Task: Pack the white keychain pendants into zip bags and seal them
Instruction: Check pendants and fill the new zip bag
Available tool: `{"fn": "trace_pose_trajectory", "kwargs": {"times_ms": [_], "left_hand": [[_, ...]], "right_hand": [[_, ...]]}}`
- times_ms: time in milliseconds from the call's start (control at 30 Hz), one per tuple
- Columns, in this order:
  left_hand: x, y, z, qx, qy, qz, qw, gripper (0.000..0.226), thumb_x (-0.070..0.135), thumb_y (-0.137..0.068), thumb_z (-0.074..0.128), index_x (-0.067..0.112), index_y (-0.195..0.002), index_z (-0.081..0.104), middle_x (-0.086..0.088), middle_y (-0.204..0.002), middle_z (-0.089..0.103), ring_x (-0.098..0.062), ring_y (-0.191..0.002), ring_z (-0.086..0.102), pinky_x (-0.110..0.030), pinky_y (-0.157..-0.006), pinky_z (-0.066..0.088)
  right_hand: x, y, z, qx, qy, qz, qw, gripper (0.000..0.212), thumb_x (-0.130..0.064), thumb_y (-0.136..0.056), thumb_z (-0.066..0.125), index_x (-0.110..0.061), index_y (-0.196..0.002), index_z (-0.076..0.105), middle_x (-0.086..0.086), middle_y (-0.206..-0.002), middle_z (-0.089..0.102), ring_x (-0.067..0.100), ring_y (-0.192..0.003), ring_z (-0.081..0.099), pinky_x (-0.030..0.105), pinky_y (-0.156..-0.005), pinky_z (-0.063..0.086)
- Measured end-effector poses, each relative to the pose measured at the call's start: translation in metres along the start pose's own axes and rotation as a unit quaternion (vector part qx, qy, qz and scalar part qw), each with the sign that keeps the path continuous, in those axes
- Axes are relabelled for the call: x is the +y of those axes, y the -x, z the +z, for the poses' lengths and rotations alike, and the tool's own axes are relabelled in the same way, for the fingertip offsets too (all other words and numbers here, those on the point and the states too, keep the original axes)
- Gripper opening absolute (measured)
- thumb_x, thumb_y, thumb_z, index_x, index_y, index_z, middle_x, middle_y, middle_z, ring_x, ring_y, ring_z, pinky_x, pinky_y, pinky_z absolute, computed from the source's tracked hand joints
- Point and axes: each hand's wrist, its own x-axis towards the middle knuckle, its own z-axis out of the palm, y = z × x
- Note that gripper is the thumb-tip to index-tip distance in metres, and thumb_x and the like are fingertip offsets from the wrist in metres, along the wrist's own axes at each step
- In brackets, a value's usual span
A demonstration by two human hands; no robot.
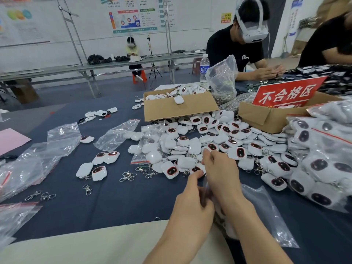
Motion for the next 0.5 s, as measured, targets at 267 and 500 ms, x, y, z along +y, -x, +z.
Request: {"fn": "trace_pose_trajectory", "kwargs": {"times_ms": [267,500], "left_hand": [[0.006,-0.012,-0.010,-0.055,0.028,-0.044,0.997,0.052,0.018,-0.084,0.051,0.050,-0.124,0.044,-0.001,-0.094,0.075,-0.021,-0.085,0.072,-0.040,-0.089,0.058],[-0.002,-0.008,-0.016,-0.094,0.001,-0.038,0.995,0.047,0.011,-0.091,0.049,0.042,-0.127,0.050,0.005,-0.082,0.071,-0.004,-0.065,0.063,-0.026,-0.069,0.054]], "right_hand": [[0.003,0.000,0.003,-0.007,-0.001,-0.002,1.000,0.048,-0.039,-0.104,0.038,-0.004,-0.083,0.063,0.008,-0.080,0.067,0.026,-0.078,0.060,0.039,-0.069,0.043],[0.004,0.001,0.007,-0.029,-0.030,-0.001,0.999,0.044,-0.037,-0.103,0.039,-0.018,-0.071,0.063,-0.005,-0.072,0.065,0.014,-0.072,0.060,0.033,-0.064,0.043]]}}
